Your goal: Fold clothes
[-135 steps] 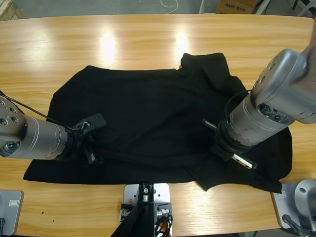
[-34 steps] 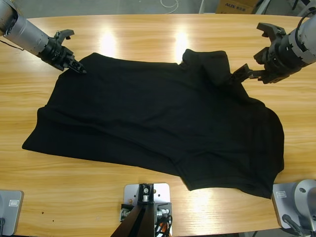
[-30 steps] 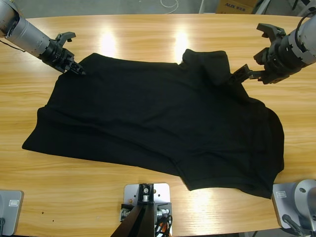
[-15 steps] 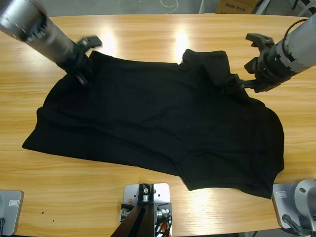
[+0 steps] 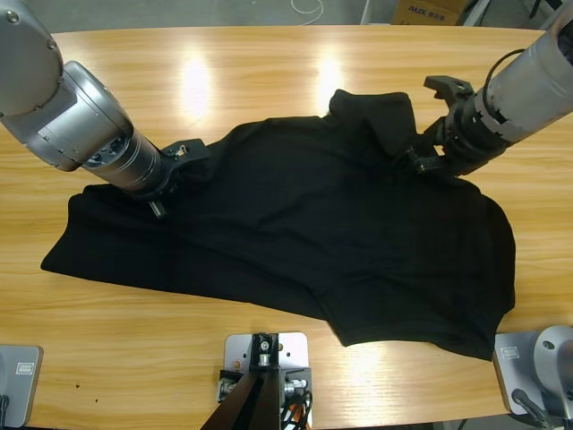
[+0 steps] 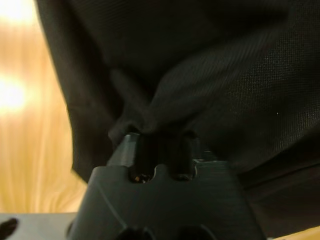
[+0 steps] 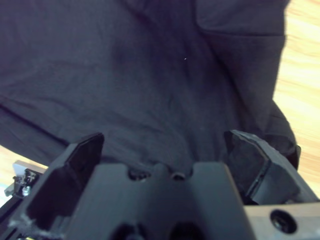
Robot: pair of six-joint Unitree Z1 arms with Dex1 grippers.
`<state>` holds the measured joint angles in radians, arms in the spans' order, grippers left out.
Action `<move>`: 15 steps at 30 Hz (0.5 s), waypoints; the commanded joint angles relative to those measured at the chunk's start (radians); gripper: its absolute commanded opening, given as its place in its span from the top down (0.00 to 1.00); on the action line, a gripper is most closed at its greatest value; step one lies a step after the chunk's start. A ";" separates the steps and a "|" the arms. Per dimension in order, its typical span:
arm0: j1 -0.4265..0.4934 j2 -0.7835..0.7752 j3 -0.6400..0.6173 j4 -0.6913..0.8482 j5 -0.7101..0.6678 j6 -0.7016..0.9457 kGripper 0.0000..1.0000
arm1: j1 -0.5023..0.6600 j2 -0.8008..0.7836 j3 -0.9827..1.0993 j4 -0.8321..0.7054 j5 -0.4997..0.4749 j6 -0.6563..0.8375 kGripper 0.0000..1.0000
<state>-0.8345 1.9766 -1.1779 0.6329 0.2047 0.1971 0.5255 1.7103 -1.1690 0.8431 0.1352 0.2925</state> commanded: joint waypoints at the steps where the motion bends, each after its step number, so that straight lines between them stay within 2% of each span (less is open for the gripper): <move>1: 0.024 -0.101 0.020 0.014 0.078 -0.050 0.34 | 0.017 0.043 0.037 -0.019 0.010 0.013 0.02; 4: 0.069 -0.162 0.016 0.014 0.076 -0.058 0.33 | 0.028 0.055 0.037 -0.027 0.012 0.020 0.02; 7: 0.154 -0.173 -0.002 0.002 0.056 -0.097 0.33 | 0.037 0.061 0.037 -0.033 0.012 0.029 0.02; 10: 0.231 -0.119 -0.052 -0.015 -0.130 -0.109 0.33 | 0.037 0.059 0.038 -0.035 0.012 0.031 0.02; 15: 0.255 -0.015 -0.101 -0.011 -0.382 -0.110 0.35 | 0.037 0.051 0.061 -0.044 0.012 0.037 0.02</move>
<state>-0.6181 1.8247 -1.2296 0.6317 0.0777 0.1046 0.5514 1.7322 -1.1583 0.8168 0.1352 0.3116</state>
